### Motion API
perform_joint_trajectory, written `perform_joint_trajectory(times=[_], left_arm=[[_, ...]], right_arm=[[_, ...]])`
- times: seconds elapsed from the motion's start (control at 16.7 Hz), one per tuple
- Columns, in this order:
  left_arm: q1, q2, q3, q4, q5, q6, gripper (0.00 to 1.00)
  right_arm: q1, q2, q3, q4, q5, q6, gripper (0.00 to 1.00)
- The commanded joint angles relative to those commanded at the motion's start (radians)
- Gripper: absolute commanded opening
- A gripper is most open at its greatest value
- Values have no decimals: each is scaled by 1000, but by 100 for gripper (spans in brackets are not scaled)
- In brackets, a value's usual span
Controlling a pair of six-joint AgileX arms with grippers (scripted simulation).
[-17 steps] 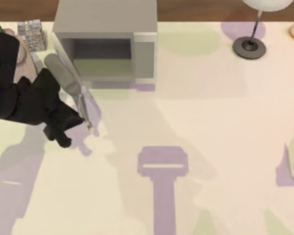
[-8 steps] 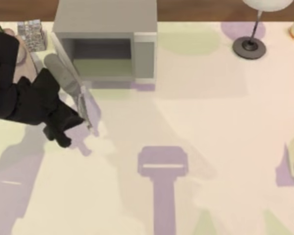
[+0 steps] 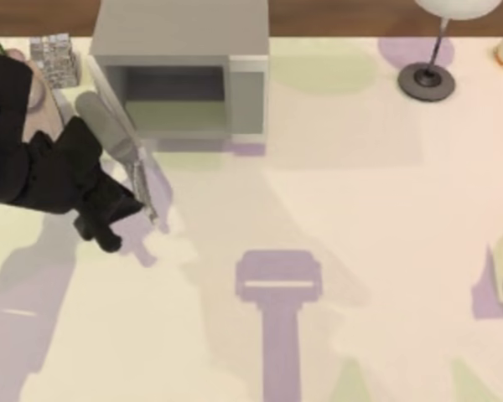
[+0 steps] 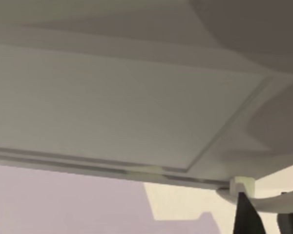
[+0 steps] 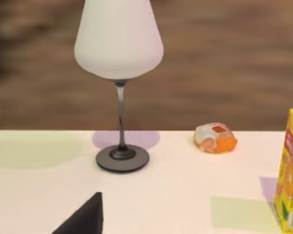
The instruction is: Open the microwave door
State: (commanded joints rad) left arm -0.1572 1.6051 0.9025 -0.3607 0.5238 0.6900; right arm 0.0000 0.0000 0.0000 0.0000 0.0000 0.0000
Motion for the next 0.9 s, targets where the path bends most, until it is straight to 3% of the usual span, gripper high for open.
perform_joint_trajectory(times=[0.36,0.9], left_arm=[[-3,-1,-3,-5,5,1,0],[46,17,26,-71,52,117,0]], right_arm=[[0,0,0,0,0,0,100],[0,0,0,0,0,0,100]])
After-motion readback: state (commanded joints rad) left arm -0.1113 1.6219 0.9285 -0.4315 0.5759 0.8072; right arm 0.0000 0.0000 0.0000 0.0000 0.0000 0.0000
